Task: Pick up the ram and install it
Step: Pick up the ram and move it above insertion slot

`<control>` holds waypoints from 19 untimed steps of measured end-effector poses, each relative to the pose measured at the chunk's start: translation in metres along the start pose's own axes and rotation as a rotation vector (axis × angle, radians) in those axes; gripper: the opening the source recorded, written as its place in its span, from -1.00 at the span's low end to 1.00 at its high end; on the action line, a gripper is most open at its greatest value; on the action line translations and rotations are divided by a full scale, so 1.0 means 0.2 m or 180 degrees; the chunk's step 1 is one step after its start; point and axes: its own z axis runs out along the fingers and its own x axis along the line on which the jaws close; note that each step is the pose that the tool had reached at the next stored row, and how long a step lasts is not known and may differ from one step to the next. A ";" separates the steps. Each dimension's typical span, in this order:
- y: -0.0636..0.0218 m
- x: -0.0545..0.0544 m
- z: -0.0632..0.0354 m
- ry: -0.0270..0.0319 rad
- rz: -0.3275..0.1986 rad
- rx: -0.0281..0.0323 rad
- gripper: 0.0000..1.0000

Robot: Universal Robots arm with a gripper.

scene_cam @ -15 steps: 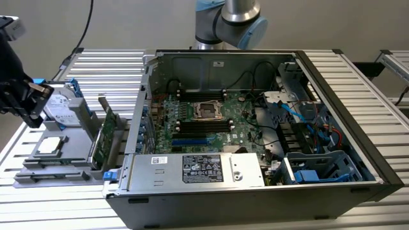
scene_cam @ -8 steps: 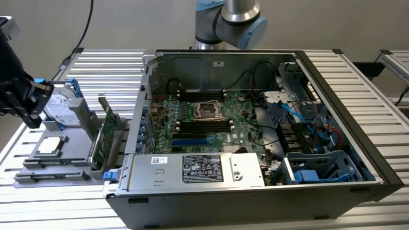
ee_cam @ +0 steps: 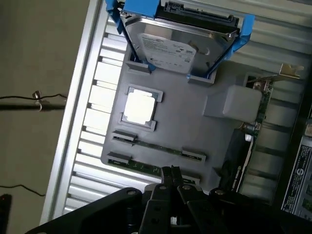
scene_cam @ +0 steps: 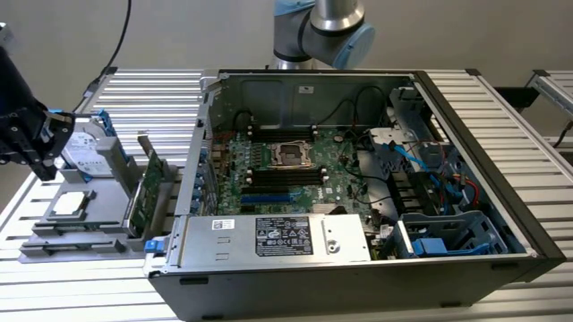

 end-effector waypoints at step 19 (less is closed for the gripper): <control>0.000 0.00 0.000 0.0048 -0.1094 0.0057 -0.79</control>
